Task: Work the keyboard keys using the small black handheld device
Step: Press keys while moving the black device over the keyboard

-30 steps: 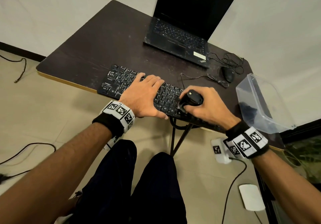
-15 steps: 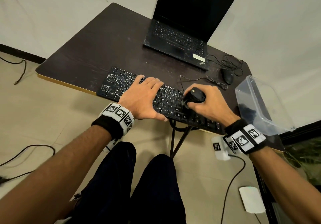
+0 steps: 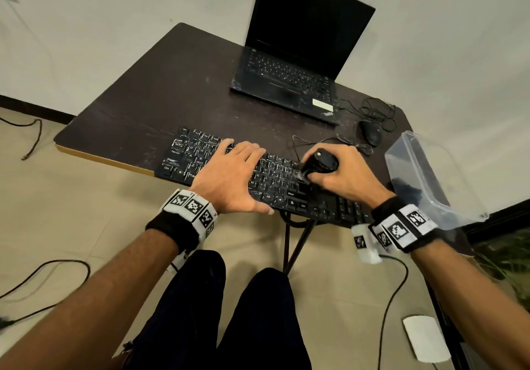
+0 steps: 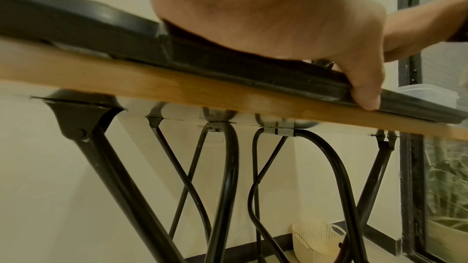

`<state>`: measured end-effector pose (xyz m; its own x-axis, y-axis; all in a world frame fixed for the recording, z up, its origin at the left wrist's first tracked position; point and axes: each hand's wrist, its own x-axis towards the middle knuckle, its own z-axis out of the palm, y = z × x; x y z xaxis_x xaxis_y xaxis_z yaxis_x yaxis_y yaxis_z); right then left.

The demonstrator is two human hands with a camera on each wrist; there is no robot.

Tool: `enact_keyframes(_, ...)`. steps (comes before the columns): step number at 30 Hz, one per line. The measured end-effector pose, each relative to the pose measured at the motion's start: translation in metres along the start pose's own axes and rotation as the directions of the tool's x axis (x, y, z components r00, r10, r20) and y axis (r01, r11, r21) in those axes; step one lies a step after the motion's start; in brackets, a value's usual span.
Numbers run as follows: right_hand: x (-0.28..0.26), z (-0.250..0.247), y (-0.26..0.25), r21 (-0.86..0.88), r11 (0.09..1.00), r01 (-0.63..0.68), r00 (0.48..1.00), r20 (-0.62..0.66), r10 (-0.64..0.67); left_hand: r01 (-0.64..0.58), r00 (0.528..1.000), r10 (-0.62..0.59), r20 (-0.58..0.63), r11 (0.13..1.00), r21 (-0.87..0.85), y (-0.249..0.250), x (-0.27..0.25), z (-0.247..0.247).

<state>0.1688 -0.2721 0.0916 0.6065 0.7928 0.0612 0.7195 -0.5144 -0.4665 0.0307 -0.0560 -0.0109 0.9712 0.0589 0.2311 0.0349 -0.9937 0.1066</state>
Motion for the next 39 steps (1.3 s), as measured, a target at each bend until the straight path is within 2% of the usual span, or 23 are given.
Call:
enact_keyframes(5,0.0,0.002,0.003,0.023,0.999,0.038,0.997,0.071,-0.04,0.002,1.0,-0.002,-0.01,1.0,-0.028,-0.001,0.0,0.0)
enact_keyframes(8,0.008,-0.003,0.011,-0.034,0.999,-0.011,0.999,-0.051,0.009,0.001,1.0,-0.001,0.003,1.0,-0.03,0.0,0.0,-0.002)
enact_keyframes(9,0.009,-0.006,0.012,-0.013,1.0,-0.027,0.998,-0.052,0.026,-0.001,1.0,0.001,0.014,0.999,-0.033,0.0,0.0,-0.002)
enact_keyframes(12,0.006,-0.004,0.008,0.058,0.998,0.022,0.998,0.064,-0.026,0.003,1.0,-0.002,0.02,0.999,-0.052,0.0,0.001,-0.004)
enact_keyframes(14,0.004,0.001,0.008,0.041,0.998,0.038,0.998,0.052,-0.04,-0.008,1.0,0.008,-0.012,0.998,-0.058,0.001,0.0,-0.003)
enact_keyframes(16,0.008,-0.001,0.014,0.009,1.0,-0.014,1.0,-0.025,0.015,-0.018,0.998,0.015,-0.054,0.997,-0.071,0.0,-0.005,-0.006)
enact_keyframes(19,0.007,-0.006,0.015,0.0,0.999,-0.033,0.999,-0.035,0.033,0.043,0.991,-0.053,-0.12,0.996,-0.08,-0.01,-0.02,-0.014)
enact_keyframes(23,-0.008,0.004,0.0,0.095,0.993,0.063,0.993,0.095,-0.073,0.196,0.932,-0.232,-0.277,0.969,-0.15,-0.026,-0.056,-0.017)
enact_keyframes(26,0.005,0.006,0.008,0.033,0.999,0.0,1.0,-0.027,0.001,0.287,0.863,-0.349,-0.364,0.934,-0.214,-0.024,-0.077,-0.008)
enact_keyframes(28,0.014,0.002,0.012,0.024,0.999,-0.023,0.998,-0.064,0.024,0.29,0.837,-0.376,-0.399,0.921,-0.261,-0.02,-0.083,-0.001)
enact_keyframes(32,0.015,0.004,0.007,0.067,0.997,0.031,0.998,0.052,-0.034,0.27,0.804,-0.406,-0.434,0.9,-0.342,-0.019,-0.086,0.008)
enact_keyframes(36,0.028,-0.002,0.017,0.036,0.999,-0.041,0.998,-0.041,0.042,0.266,0.791,-0.407,-0.456,0.901,-0.344,-0.02,-0.084,0.013)
enact_keyframes(39,0.027,-0.001,0.018,0.056,0.998,0.006,1.0,0.03,-0.008,0.26,0.778,-0.424,-0.464,0.889,-0.376,-0.021,-0.084,0.016)
